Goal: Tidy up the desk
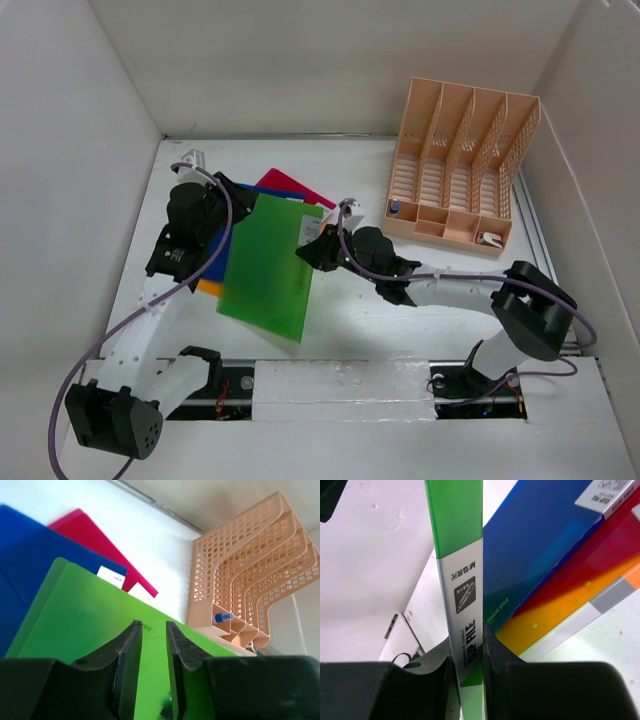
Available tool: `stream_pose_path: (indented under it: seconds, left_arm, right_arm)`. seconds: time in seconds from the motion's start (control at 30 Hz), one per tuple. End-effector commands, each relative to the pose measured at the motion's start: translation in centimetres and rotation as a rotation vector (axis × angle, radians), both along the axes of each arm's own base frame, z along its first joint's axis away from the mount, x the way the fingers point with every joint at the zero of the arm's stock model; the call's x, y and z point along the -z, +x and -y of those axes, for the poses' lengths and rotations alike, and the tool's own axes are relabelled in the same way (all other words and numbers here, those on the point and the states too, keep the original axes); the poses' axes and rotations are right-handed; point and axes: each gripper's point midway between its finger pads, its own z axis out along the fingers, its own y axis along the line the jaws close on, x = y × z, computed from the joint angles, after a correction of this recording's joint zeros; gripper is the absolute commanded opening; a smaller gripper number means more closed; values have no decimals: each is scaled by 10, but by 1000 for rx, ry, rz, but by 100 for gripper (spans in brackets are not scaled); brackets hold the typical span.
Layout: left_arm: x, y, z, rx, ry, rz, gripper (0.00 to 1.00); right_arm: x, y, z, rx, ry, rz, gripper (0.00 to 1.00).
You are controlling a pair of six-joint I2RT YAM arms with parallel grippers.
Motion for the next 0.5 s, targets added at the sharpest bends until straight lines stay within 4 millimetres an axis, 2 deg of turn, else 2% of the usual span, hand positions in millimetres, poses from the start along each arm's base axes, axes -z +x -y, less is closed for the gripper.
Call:
stream_pose_path:
  seconds: [0.0, 0.07, 0.1, 0.17, 0.2, 0.3, 0.33, 0.4, 0.43, 0.47]
  left_arm:
    - [-50, -7, 1, 21, -20, 140, 28]
    - [-64, -13, 3, 43, -23, 181, 35]
    - [-70, -14, 4, 54, -27, 211, 35]
    - [-77, -15, 3, 47, -26, 230, 35]
    - [-83, -16, 0, 35, -17, 242, 35]
    - [-95, -25, -3, 25, -11, 285, 35]
    - [-97, -26, -4, 19, -9, 290, 35]
    - [-101, -26, -3, 23, -2, 299, 35]
    - [-98, -27, 3, 52, -4, 303, 36]
    - [-99, -28, 3, 52, -4, 306, 36]
  right_arm:
    - [-41, 10, 7, 42, -34, 114, 0]
    - [-58, 15, 10, 64, -42, 150, 0]
    - [-73, 17, 14, 84, -34, 172, 0]
    - [-84, 24, 23, 134, -72, 200, 0]
    - [-101, 28, 25, 153, -63, 232, 0]
    - [-128, 53, 55, 278, -72, 303, 0]
    - [-135, 69, 71, 328, -71, 314, 0]
    - [-152, 81, 88, 359, -42, 338, 0]
    - [-180, 96, 114, 420, -8, 385, 0]
    - [-180, 96, 114, 417, -8, 385, 0]
